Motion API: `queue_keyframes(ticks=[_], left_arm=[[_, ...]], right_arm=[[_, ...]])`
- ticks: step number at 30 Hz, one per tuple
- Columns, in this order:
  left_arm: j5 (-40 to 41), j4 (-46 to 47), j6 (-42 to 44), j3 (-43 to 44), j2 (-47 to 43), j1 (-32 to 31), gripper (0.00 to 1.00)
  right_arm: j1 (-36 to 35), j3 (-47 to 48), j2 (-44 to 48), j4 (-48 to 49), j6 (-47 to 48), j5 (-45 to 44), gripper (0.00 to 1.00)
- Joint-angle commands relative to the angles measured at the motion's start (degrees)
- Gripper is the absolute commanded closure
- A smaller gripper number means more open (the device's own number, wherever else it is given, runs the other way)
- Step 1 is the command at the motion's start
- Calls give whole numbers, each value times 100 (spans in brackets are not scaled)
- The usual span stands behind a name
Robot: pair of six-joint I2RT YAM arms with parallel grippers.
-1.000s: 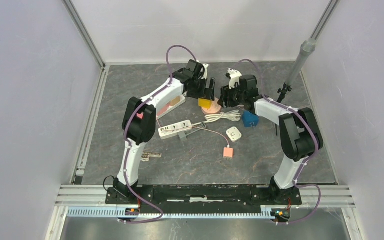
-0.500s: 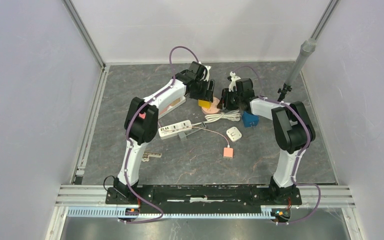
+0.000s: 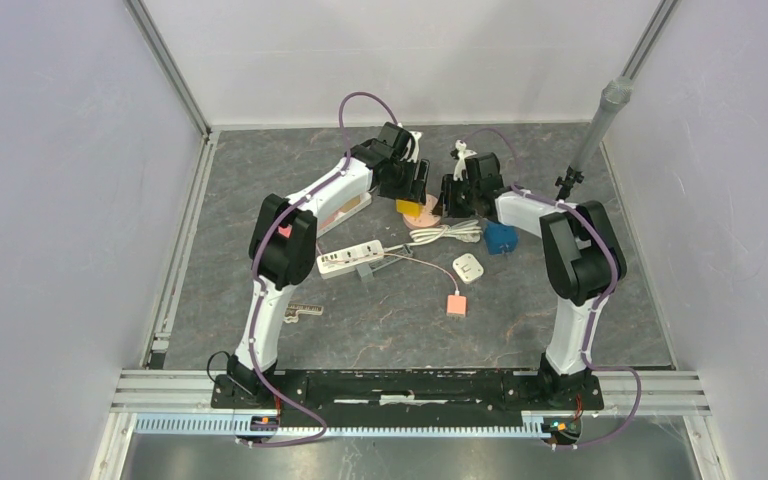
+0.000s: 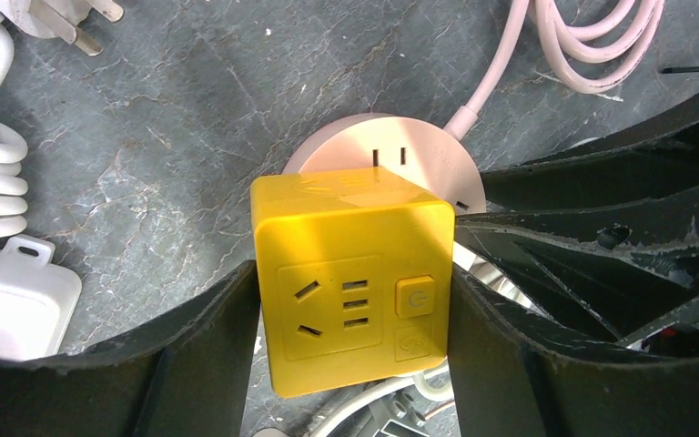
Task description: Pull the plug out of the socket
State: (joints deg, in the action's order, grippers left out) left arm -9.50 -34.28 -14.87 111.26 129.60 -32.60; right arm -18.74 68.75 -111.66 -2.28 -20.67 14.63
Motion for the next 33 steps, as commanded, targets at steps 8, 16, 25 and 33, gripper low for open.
queue_keyframes(ticks=[8,16,25,33], left_arm=[[-661,-164,-41,124,-333,125,70],[-876,97,-492,-134,-323,157,74],[-452,-441,-92,-272,-443,7,73],[-995,-160,-486,-215,-528,192,76]], right_arm=[[-211,-215,-66,-1015,512,-884,66],[-419,-279,-110,-858,360,-944,67],[-417,-503,-44,-651,61,-988,68],[-415,-591,-30,-547,31,-881,69]])
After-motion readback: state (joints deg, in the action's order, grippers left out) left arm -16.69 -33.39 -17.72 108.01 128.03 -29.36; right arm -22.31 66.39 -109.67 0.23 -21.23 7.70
